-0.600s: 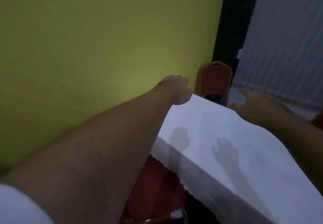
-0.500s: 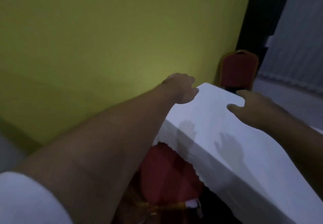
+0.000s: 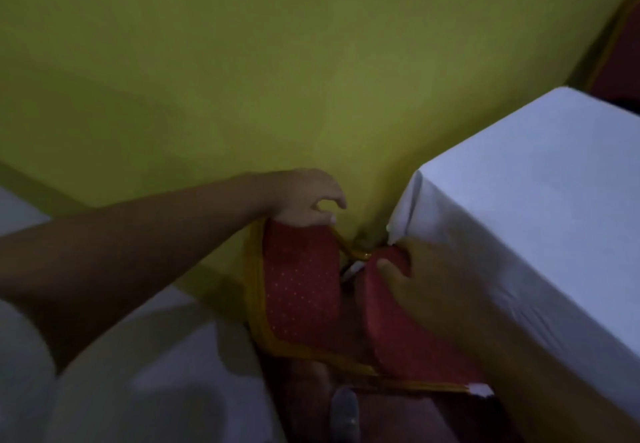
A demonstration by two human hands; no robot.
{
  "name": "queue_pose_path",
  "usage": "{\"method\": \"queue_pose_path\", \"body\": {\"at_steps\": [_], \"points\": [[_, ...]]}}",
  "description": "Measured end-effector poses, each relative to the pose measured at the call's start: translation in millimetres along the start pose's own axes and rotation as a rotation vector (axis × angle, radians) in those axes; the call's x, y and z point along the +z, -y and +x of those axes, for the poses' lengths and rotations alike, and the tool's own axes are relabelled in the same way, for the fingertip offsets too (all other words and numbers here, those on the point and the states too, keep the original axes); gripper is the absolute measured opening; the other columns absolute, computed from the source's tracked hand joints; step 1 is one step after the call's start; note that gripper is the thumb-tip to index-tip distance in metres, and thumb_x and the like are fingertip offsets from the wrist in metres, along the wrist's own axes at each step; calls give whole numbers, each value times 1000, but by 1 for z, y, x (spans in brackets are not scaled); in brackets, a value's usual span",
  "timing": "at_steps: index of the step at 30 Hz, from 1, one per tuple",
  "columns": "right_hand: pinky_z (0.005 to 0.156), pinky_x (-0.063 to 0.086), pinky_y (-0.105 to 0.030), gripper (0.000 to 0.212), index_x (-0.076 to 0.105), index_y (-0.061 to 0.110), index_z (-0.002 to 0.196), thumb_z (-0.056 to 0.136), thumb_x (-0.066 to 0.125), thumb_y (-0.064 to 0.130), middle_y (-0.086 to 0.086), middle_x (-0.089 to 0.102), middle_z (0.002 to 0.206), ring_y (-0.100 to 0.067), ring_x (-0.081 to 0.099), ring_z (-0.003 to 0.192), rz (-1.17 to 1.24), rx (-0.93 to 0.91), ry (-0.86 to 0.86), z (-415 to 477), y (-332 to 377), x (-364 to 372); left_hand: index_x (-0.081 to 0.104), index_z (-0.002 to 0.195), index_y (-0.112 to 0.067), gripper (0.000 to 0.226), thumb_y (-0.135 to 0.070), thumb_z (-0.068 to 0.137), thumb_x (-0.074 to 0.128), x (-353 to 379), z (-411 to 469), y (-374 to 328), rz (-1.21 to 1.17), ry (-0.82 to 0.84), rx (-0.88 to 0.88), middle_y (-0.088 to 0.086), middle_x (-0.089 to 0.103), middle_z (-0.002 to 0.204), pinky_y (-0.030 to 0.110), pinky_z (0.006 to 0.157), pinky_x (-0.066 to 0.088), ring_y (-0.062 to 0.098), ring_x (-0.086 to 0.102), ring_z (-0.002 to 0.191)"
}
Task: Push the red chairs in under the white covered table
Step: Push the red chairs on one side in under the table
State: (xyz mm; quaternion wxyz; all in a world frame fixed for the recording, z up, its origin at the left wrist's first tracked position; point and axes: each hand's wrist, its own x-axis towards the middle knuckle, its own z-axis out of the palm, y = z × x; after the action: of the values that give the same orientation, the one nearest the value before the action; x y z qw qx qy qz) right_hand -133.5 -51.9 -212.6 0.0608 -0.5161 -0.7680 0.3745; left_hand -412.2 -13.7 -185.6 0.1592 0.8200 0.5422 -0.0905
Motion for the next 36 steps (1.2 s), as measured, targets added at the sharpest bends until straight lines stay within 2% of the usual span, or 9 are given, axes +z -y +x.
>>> {"method": "queue_pose_path", "body": {"at_steps": [2, 4, 7, 9, 13, 18, 26, 30, 36], "points": [[85, 55, -47, 48, 59, 35, 107, 89, 41, 75, 4, 64, 112, -21, 62, 99, 18, 11, 86, 25, 22, 39, 65, 123, -17, 46, -52, 95, 53, 16, -10, 43, -11, 55, 26, 6, 65, 124, 41, 105, 42, 25, 56, 120], [90, 54, -49, 48, 56, 29, 113, 93, 45, 71, 1, 60, 116, -24, 60, 105, 66, 26, 139, 44, 47, 72, 66, 115, -24, 52, -66, 91, 46, 24, -16, 83, -4, 91, 24, 1, 66, 117, 48, 103, 44, 23, 58, 115], [97, 51, -50, 56, 49, 26, 126, 93, 47, 71, 0, 55, 126, -25, 56, 114, 145, 44, 226, 60, 84, 111, 62, 104, -30, 50, -74, 87, 48, 34, -28, 122, -85, 144, -2, -3, 64, 106, 48, 96, 48, 21, 59, 104], [96, 52, -50, 58, 44, 28, 128, 91, 52, 72, 1, 52, 128, -23, 56, 114, 171, 40, 297, 65, 103, 133, 58, 101, -26, 40, -65, 91, 53, 45, -33, 134, -149, 97, 69, -2, 61, 103, 49, 95, 48, 21, 57, 102], [86, 55, -48, 62, 35, 30, 121, 82, 71, 62, 3, 44, 119, -21, 55, 105, 129, 4, 309, 70, 118, 159, 55, 94, -20, 17, -35, 92, 49, 69, -30, 139, -170, 23, 175, -1, 58, 95, 56, 111, 33, 24, 54, 99], [76, 56, -46, 54, 33, 28, 115, 82, 72, 47, 1, 42, 110, -23, 56, 91, 79, -65, 285, 78, 117, 163, 57, 92, -16, 20, -27, 87, 41, 79, -24, 141, -157, -50, 235, 2, 58, 92, 50, 119, 21, 26, 55, 95], [71, 57, -48, 51, 34, 24, 118, 86, 70, 41, -2, 43, 111, -27, 58, 86, 61, -137, 213, 71, 110, 163, 57, 84, -14, 23, -24, 87, 38, 79, -19, 128, -146, -144, 276, 6, 58, 87, 55, 111, 30, 32, 54, 87], [73, 57, -48, 53, 35, 23, 119, 86, 72, 41, -3, 43, 112, -30, 60, 88, 71, -157, 230, 58, 94, 154, 56, 80, -14, 20, -24, 85, 39, 83, -19, 106, -119, -200, 280, 4, 58, 83, 51, 96, 38, 29, 52, 81], [76, 53, -45, 55, 36, 21, 119, 83, 75, 37, -4, 44, 114, -34, 59, 92, 72, -190, 241, 34, 59, 132, 54, 80, -18, 21, -26, 85, 35, 92, -13, 63, -164, -238, 202, 0, 54, 80, 45, 93, 36, 23, 44, 79]]}}
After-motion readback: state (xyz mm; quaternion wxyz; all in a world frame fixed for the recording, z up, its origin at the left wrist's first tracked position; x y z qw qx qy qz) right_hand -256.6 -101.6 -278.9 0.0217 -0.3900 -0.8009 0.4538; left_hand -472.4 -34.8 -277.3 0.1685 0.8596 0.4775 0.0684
